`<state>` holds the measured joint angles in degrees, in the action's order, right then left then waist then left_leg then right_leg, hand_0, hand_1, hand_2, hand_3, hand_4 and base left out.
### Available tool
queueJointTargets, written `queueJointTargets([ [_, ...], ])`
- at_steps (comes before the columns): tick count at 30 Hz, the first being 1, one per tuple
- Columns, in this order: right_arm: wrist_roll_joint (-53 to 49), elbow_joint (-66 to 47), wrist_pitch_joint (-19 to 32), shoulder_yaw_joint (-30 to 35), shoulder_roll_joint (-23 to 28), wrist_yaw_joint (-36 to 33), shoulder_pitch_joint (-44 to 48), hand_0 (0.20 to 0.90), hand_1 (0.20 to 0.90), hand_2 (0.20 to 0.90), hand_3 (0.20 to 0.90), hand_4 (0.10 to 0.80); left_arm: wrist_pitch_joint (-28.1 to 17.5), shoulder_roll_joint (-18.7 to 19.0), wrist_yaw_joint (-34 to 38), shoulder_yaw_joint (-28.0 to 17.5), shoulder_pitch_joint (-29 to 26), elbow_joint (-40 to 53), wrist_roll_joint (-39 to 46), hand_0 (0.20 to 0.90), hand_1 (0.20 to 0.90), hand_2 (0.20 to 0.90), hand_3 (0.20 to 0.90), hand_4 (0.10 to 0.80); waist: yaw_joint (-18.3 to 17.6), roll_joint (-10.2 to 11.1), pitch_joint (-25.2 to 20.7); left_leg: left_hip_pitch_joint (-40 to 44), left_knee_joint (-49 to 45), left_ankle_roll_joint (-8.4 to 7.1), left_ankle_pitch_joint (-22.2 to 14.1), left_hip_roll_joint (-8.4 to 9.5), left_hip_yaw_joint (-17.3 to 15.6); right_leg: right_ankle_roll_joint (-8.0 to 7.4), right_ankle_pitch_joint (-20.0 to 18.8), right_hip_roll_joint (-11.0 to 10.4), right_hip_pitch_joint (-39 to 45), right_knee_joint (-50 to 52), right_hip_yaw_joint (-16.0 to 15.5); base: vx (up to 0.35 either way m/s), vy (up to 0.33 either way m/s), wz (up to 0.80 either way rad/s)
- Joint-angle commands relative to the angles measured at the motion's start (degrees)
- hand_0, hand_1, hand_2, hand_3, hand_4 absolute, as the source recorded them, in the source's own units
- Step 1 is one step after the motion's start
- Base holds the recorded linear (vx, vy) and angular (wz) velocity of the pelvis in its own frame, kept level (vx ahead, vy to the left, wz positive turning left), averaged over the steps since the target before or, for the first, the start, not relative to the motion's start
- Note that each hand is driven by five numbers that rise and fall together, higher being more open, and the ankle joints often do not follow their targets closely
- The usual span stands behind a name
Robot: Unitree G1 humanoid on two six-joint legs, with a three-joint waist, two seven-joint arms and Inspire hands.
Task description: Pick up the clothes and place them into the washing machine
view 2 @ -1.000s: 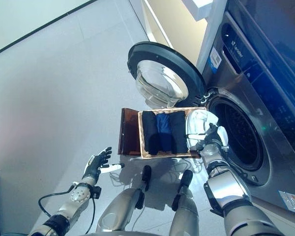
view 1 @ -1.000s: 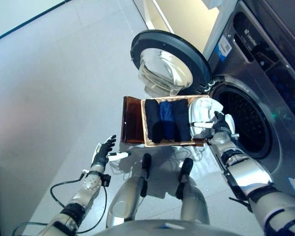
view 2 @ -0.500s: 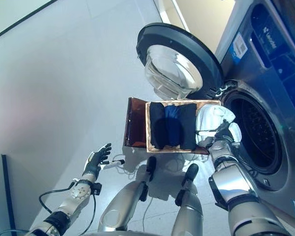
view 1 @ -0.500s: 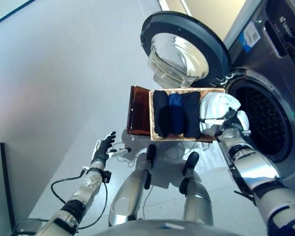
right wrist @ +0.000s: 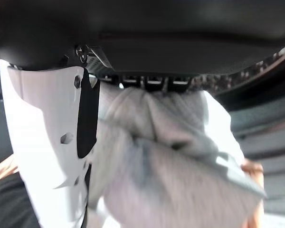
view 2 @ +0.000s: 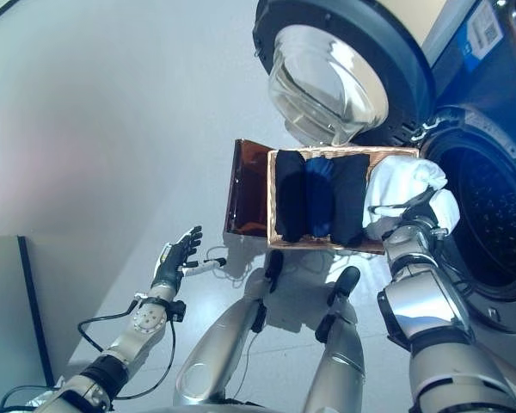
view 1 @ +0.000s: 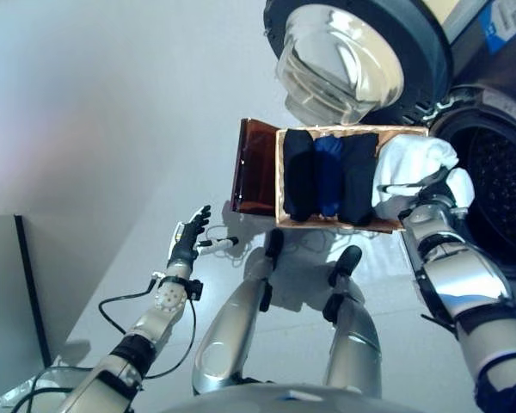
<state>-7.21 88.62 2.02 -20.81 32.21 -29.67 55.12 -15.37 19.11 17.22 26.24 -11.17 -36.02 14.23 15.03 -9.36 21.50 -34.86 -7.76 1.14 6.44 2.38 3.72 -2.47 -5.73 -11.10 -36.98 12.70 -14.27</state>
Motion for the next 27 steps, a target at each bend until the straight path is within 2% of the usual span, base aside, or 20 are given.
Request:
queueJointTargets([
  [1,1.9,-2.5,0.4,-4.8,2.9,-1.0,4.4,0.200,0.200,0.200,0.200,0.300,-3.6,3.0,3.6,0.4,-0.9,4.0,1.0,0.900,0.900,0.900,0.900,0.800,1.1,-0.9,0.5,-6.1,-6.2,-3.12,-4.5,1.51,-2.0,-1.67,4.1,-1.4,3.3,0.6,3.5,0.021,0.059,0.06],
  [13,2.0,-3.2,0.5,-4.9,1.7,-2.2,4.9,0.200,0.200,0.200,0.200,0.300,-4.2,4.2,5.2,-0.4,0.1,3.5,1.7,0.900,0.900,0.900,0.900,0.800,0.3,-0.6,-0.1,-4.2,-5.2,-3.08,-4.9,2.00,-3.0,-2.19,2.5,-1.7,5.6,-2.2,4.0,0.009,0.044,0.02],
  [14,1.4,-3.4,0.7,-4.6,1.6,-2.1,4.9,0.200,0.200,0.200,0.200,0.300,-4.2,4.3,5.1,-0.5,0.2,3.3,1.7,0.900,0.900,0.900,0.900,0.800,0.0,-0.6,0.1,-4.6,-5.0,-2.77,-3.2,1.99,-3.5,-1.82,0.9,-1.8,5.3,-2.7,3.8,-0.087,0.051,-0.04],
  [15,1.4,-3.4,0.7,-4.6,1.6,-2.1,4.9,0.200,0.200,0.200,0.200,0.300,-4.2,4.3,5.1,-0.5,0.2,3.3,1.7,0.900,0.900,0.900,0.900,0.800,0.0,-0.6,0.1,-4.6,-5.0,-2.77,-3.2,1.99,-3.5,-1.82,0.8,-1.8,5.3,-2.8,3.8,-0.068,0.070,-0.04],
  [20,-11.1,-10.5,6.0,1.2,-0.5,-0.8,1.8,0.200,0.200,0.200,0.200,0.300,-4.4,5.0,4.3,-2.0,1.5,2.3,2.8,0.900,0.900,0.900,0.900,0.800,-2.0,1.1,-0.9,-2.3,-4.0,-2.72,-3.7,1.43,-4.6,-2.36,0.0,-1.4,6.8,-4.5,5.0,0.024,0.015,-0.13],
  [21,-11.1,-10.5,6.0,1.2,-0.5,-0.8,1.8,0.200,0.200,0.200,0.200,0.300,-4.4,5.1,4.3,-2.0,1.5,2.3,2.8,0.900,0.900,0.900,0.900,0.800,-2.0,1.1,-0.9,-2.2,-4.0,-2.71,-3.7,1.43,-4.6,-2.36,0.0,-1.4,6.8,-4.6,5.0,0.006,-0.003,-0.17],
  [24,-28.2,-21.2,13.5,8.5,-6.2,1.6,-3.6,0.200,0.200,0.200,0.200,0.300,-5.0,5.1,4.4,-3.9,1.9,1.3,3.8,0.900,0.900,0.900,0.900,0.800,-3.7,2.2,-0.9,-1.5,-3.8,-2.49,-4.1,1.03,-5.4,-2.55,-0.3,-1.2,6.9,-4.9,5.9,-0.013,-0.018,-0.16],
  [27,-42.3,-26.3,18.8,14.7,-10.3,4.4,-8.3,0.200,0.200,0.200,0.200,0.300,-5.1,4.4,4.2,-4.3,2.1,0.8,4.7,0.900,0.900,0.900,0.900,0.800,-4.5,2.2,-1.0,-1.5,-4.1,-2.37,-4.4,0.72,-5.9,-2.56,0.0,-1.1,6.5,-4.9,6.4,-0.005,-0.015,-0.17],
])
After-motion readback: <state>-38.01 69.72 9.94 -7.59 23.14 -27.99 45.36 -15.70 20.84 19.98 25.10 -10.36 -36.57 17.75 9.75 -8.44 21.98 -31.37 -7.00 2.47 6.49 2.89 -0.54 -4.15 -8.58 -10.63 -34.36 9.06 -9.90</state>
